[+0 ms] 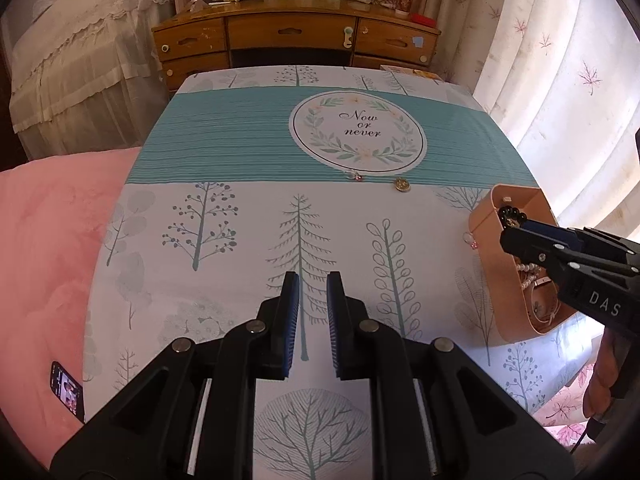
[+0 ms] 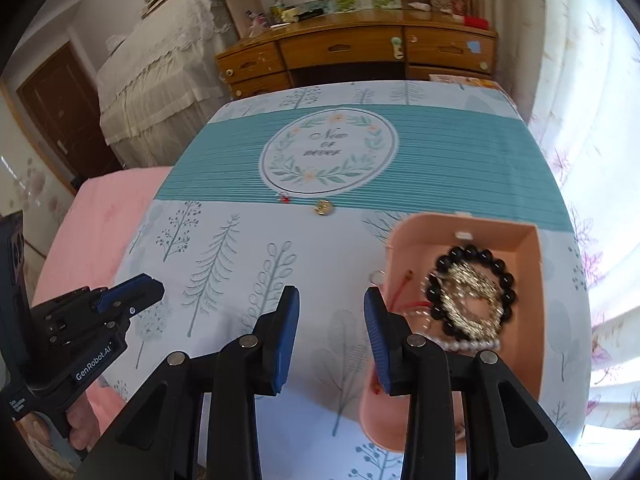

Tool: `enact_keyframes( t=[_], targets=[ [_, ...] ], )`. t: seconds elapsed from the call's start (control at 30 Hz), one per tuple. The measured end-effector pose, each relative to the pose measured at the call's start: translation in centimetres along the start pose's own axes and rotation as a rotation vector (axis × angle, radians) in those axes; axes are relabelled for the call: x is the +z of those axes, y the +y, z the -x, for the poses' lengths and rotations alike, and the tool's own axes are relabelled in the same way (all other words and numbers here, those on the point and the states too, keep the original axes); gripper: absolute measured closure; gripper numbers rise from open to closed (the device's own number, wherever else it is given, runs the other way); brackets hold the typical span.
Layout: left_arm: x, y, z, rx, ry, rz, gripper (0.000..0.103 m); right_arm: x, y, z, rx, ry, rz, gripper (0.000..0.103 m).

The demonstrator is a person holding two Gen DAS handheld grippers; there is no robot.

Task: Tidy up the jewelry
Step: 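Move the right tool to the gold coin pendant while the left moves to the red-stone ring, then close the right tool on the gold coin pendant while the left closes on the red-stone ring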

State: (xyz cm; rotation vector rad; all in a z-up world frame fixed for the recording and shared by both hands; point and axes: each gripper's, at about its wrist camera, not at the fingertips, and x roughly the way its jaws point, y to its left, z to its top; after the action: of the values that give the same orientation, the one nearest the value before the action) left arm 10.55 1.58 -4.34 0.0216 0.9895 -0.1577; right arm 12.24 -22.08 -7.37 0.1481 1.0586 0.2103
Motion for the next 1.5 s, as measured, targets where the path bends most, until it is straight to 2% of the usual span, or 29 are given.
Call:
enact_keyframes(
  t=[0.3,0.57,0.63,0.7,0.97,1.17,1.3,1.5],
  targets=[
    [3.2,2.4,-0.9,0.018,-0.045,-0.007,0.092,3.4,4.6,-2.5,-0.025,0.02,0.108,0.069],
    [5.4,3.2,-3.8,-0.004,-0.019,-0.02,0.092,6.5,5.2,-5.6,-0.071,0.053,0.147,0.067],
    [6.0,3.6,-5.0,-0.034,0.007,-0.024,0.092,7.2,4.9,-6.8,-0.082,0.071,0.156,0.057],
    [6.5,4.1,-6.2,-0.079,0.041,-0.027,0.092,7.7,4.5,-8.0,-0.097,0.083,0.166,0.052],
    [8.4,5.5,-10.8,-0.205,0.124,-0.08,0.092,9.2,3.0,-13.3,-0.109,0.162,0.22,0.052],
    [8.6,4.3,-12.2,-0.248,0.142,-0.138,0.092,9.0,3.3,-16.0,-0.1,0.193,0.296,0.052],
    [8.7,2.6,-12.8,-0.258,0.147,-0.189,0.092,9.4,2.6,-17.2,-0.088,0.206,0.265,0.052],
    [8.9,0.9,-13.6,-0.273,0.158,-0.233,0.092,9.8,2.0,-18.0,-0.084,0.206,0.253,0.062]
  ],
)
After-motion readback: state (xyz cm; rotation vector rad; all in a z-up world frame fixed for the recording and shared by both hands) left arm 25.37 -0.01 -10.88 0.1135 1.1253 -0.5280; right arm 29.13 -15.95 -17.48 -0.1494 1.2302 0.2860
